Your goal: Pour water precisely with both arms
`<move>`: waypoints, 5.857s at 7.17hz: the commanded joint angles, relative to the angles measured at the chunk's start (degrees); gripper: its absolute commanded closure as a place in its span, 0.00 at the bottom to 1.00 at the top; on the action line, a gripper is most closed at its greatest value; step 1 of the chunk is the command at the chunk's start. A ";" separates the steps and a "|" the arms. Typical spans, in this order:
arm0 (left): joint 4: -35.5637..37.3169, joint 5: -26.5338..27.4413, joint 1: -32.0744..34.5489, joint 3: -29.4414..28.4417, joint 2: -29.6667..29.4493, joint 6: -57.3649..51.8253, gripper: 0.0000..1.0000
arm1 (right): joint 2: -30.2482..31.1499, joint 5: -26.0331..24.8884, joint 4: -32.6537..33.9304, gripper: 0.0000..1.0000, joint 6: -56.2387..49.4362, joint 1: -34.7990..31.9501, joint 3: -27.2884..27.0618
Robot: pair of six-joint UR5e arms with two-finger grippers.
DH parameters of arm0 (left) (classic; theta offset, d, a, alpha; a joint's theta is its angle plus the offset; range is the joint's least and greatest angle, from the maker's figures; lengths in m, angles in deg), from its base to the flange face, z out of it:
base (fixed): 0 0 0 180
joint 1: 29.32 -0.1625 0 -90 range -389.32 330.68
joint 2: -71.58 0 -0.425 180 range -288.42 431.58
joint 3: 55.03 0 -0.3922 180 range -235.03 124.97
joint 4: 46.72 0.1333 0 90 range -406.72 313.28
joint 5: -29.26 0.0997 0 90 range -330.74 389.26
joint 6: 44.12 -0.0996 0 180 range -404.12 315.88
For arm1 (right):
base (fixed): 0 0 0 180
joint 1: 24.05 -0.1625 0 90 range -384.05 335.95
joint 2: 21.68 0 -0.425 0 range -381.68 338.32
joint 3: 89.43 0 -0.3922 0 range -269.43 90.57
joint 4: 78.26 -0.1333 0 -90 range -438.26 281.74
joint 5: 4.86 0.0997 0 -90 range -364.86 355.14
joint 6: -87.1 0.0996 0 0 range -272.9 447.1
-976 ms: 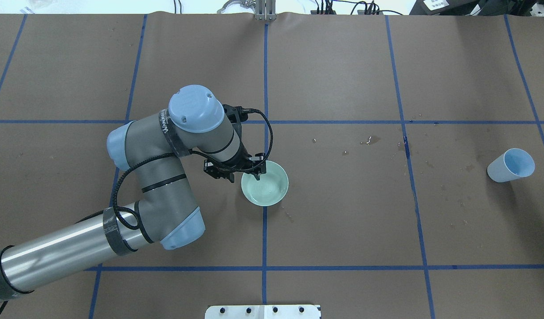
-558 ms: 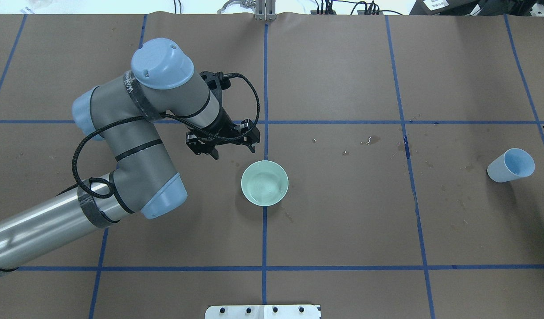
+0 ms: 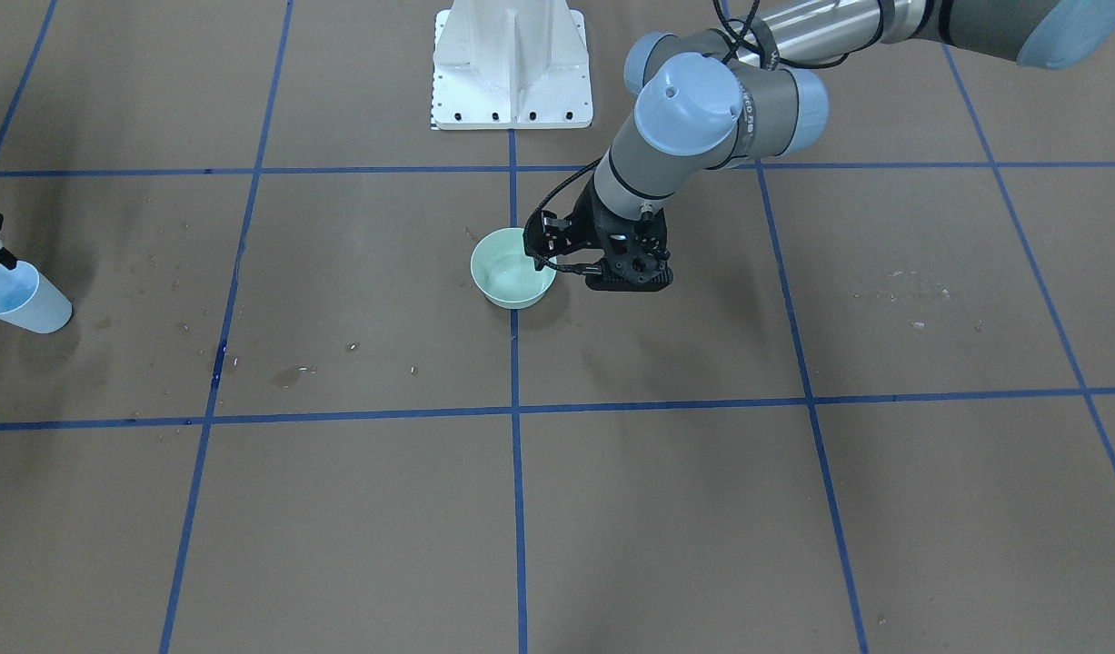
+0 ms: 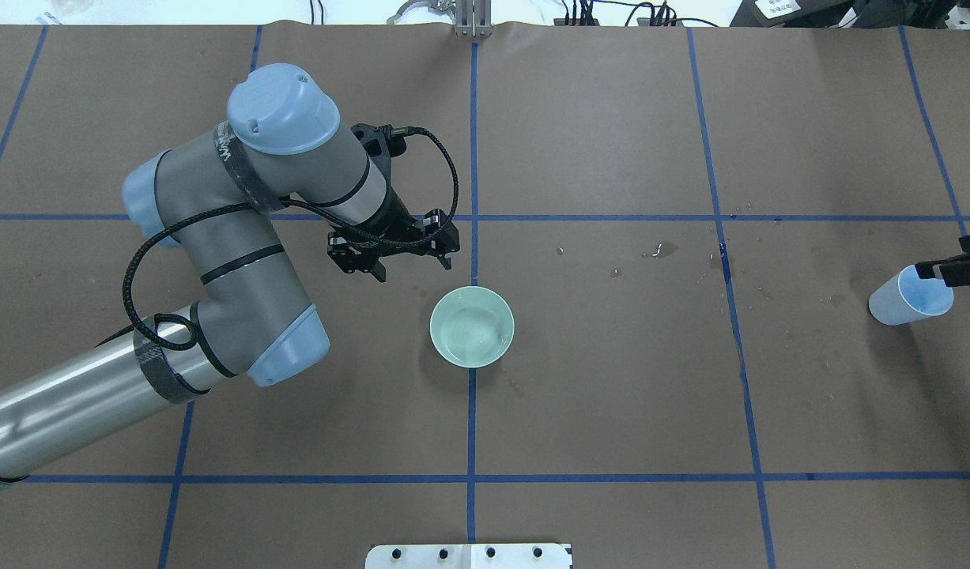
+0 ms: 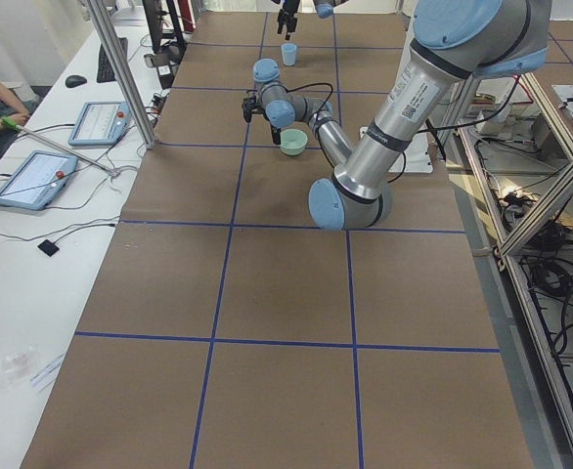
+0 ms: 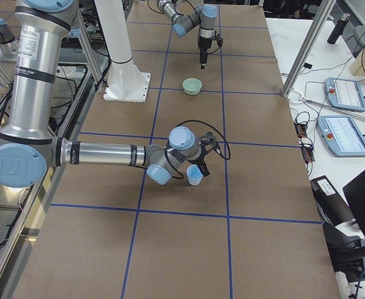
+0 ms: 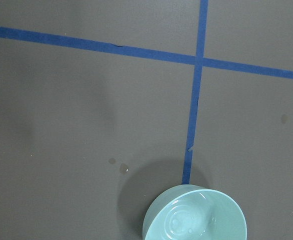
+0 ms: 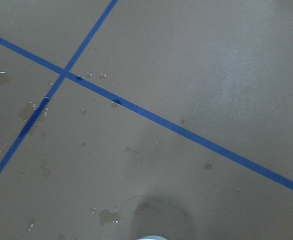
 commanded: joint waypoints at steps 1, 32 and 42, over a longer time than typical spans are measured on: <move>0.00 0.08 0.03 0.35 0.06 0.09 0.04 | 2.34 -1.80 -11.37 0.00 5.97 1.33 3.66; 0.26 0.16 6.27 0.71 1.82 -3.34 0.01 | 0.68 -21.22 -38.84 0.00 3.18 16.71 20.47; 0.26 0.16 6.27 0.88 1.82 -3.34 0.01 | -0.38 -24.12 -38.84 0.01 3.27 17.24 21.35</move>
